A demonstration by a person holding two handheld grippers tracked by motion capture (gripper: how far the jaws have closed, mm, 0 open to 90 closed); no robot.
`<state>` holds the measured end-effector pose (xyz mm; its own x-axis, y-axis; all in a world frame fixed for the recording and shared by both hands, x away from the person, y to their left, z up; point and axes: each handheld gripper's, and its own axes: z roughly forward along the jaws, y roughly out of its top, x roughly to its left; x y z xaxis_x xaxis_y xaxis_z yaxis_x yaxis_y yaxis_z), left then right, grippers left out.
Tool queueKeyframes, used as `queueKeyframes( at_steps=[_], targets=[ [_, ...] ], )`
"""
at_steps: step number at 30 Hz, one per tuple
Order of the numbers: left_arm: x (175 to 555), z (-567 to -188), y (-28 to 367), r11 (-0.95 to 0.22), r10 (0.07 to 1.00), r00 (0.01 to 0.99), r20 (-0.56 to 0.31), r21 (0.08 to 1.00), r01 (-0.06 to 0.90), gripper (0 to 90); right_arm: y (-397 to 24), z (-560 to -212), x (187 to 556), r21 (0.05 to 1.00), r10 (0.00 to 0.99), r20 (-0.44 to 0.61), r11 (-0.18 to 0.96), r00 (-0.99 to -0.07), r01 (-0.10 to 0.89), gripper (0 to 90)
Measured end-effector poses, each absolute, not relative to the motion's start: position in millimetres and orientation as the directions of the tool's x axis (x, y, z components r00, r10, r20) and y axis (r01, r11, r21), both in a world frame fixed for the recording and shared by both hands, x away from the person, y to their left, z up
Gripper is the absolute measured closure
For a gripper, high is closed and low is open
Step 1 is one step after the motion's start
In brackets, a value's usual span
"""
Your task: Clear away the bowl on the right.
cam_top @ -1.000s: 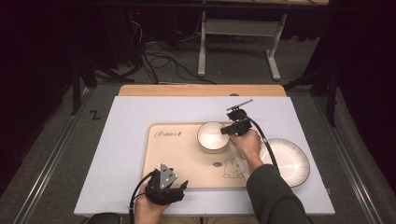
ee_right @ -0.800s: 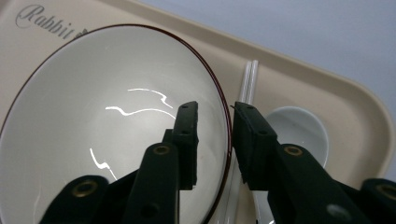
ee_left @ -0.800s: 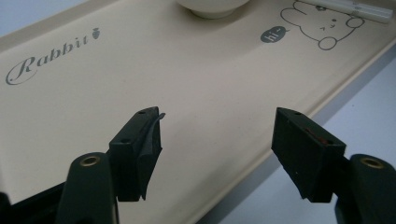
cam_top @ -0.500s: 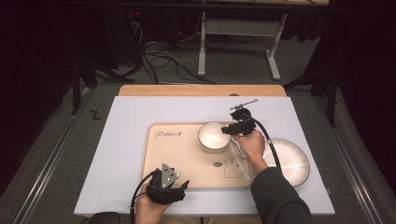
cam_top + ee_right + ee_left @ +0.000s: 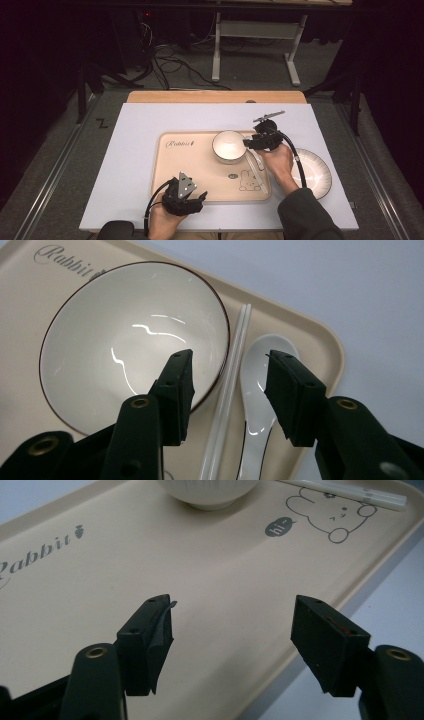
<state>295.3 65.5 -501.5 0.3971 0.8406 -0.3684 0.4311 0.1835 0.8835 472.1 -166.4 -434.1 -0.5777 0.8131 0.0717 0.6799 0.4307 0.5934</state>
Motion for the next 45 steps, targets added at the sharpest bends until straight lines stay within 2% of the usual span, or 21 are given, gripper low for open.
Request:
queueKeyframes(
  at_steps=[22,28,31,45],
  targets=[
    [301,-503,56,0.161,0.830,0.423,-0.362,0.883,0.440,33.3,-210,-418,420,0.645,0.791,0.025,0.455,-0.611,0.614,55.3],
    [300,-503,56,0.160,0.832,0.422,-0.360,0.884,0.439,33.3,-223,-419,411,0.648,0.795,0.036,0.443,-0.605,0.620,55.6],
    [300,-503,56,0.158,0.832,0.423,-0.359,0.885,0.438,33.3,-233,-417,404,0.663,0.799,0.042,0.428,-0.600,0.615,59.1],
    [300,-502,57,0.167,0.832,0.421,-0.362,0.886,0.433,33.3,-269,-425,383,0.682,0.819,0.091,0.363,-0.566,0.634,60.0]
  ],
)
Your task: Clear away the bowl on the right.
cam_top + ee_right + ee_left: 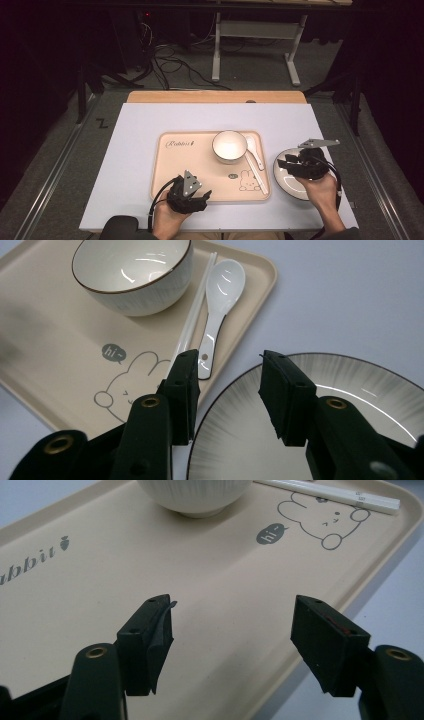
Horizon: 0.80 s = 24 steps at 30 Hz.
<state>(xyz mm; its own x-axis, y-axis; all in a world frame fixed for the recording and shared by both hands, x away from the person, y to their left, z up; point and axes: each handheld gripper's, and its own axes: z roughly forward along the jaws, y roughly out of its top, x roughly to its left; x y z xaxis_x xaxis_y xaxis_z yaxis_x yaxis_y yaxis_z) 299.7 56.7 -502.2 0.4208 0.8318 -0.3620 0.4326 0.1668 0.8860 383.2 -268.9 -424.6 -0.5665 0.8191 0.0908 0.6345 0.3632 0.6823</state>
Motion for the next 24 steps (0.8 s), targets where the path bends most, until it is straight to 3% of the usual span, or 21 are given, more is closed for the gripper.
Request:
queueKeyframes(
  at_steps=[13,24],
  targets=[
    [299,-503,54,0.148,0.827,0.436,-0.356,0.885,0.440,33.3,-303,-439,368,0.692,0.858,0.065,0.329,-0.509,0.643,63.7],
    [294,-503,52,0.137,0.816,0.458,-0.353,0.887,0.441,33.3,-332,-454,360,0.691,0.902,0.077,0.259,-0.425,0.675,60.6]
  ],
)
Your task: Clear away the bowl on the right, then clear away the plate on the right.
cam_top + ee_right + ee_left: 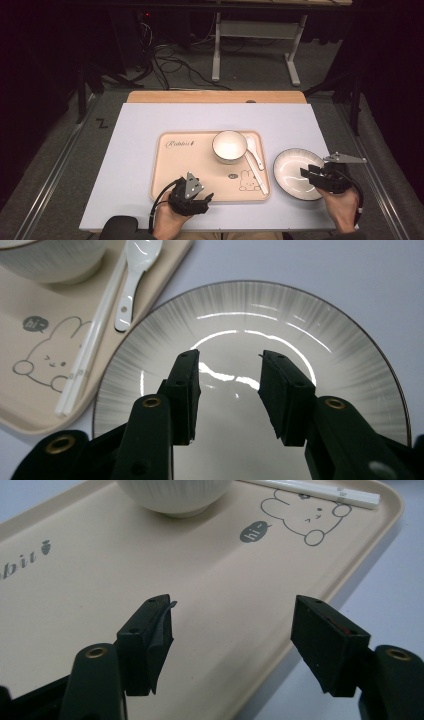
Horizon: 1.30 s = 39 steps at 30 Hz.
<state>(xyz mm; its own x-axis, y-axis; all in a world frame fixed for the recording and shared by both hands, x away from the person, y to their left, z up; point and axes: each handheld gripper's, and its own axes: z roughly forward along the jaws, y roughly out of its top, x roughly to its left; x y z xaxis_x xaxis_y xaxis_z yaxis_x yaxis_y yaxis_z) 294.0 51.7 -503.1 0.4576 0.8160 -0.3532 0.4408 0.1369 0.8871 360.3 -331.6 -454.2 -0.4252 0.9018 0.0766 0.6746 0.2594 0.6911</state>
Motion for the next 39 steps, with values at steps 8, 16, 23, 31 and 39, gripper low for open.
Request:
queueKeyframes(
  at_steps=[8,16,23,31,39],
  targets=[
    [292,-504,49,0.109,0.815,0.475,-0.333,0.892,0.438,33.3,-334,-463,361,0.679,0.904,0.064,0.270,-0.422,0.683,61.1],
    [290,-505,48,0.100,0.813,0.482,-0.326,0.894,0.436,33.2,-340,-460,356,0.696,0.918,0.050,0.250,-0.392,0.673,66.0],
    [292,-508,45,0.090,0.821,0.476,-0.316,0.894,0.438,33.1,-351,-457,356,0.703,0.932,0.015,0.248,-0.362,0.667,68.1],
    [296,-507,47,0.098,0.827,0.463,-0.319,0.893,0.439,33.0,-365,-457,355,0.702,0.952,0.004,0.216,-0.307,0.678,68.2],
    [294,-505,49,0.092,0.828,0.467,-0.310,0.898,0.431,33.0,-376,-455,353,0.704,0.964,0.010,0.183,-0.267,0.686,68.5]
  ],
)
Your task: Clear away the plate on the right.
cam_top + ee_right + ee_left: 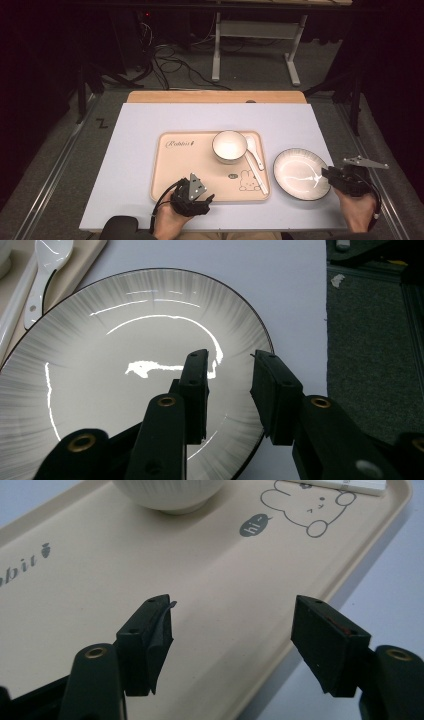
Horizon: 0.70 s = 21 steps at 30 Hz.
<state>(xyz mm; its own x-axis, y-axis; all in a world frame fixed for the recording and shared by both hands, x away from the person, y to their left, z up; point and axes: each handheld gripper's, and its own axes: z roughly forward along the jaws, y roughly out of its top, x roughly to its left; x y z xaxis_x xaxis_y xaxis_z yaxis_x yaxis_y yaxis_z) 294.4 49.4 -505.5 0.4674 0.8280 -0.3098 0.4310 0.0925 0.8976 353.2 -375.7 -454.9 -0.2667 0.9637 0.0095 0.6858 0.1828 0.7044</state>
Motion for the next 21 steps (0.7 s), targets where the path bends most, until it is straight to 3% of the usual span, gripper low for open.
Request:
queueKeyframes(
  at_steps=[21],
  targets=[
    [295,-504,57,0.114,0.844,0.436,-0.313,0.899,0.423,33.1,-388,-464,363,0.672,0.971,0.047,0.144,-0.236,0.727,68.3]
  ],
)
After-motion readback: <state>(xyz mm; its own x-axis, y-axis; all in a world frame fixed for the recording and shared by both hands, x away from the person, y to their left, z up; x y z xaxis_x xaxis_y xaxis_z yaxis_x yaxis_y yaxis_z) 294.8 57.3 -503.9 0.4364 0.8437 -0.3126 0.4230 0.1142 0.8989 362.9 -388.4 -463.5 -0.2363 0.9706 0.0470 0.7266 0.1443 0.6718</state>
